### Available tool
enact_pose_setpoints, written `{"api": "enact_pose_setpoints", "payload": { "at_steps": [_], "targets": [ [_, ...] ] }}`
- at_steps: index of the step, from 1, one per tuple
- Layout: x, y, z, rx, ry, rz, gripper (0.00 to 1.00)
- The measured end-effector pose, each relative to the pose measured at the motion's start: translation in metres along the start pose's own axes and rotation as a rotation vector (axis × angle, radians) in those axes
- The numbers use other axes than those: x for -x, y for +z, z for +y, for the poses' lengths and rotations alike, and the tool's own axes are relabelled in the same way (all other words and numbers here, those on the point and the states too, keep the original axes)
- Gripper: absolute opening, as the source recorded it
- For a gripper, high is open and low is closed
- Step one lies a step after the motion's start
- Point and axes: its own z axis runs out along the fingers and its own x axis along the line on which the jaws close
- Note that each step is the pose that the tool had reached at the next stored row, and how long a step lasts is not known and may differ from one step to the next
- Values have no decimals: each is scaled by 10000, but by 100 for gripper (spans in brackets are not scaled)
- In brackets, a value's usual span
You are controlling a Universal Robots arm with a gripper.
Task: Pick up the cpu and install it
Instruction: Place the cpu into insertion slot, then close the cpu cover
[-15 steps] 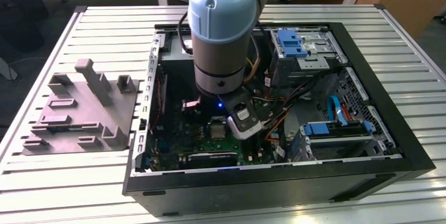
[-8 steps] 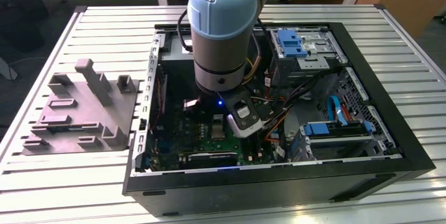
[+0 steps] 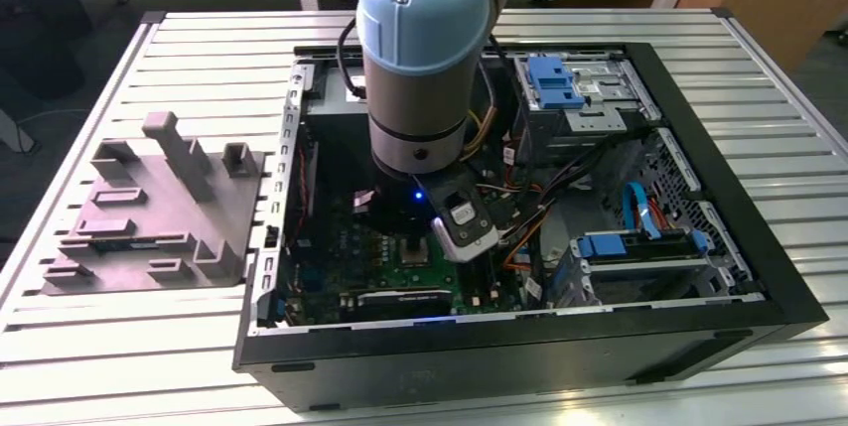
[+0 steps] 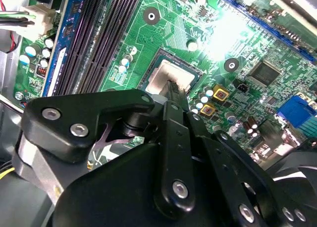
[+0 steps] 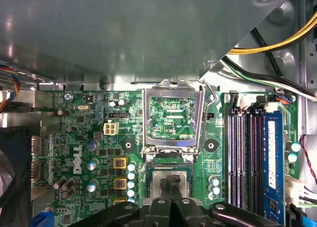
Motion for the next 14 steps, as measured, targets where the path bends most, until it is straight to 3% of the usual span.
{"api": "enact_pose_setpoints", "payload": {
  "at_steps": [14],
  "targets": [
    [0,0,0,1,1,9,11]
  ]
}}
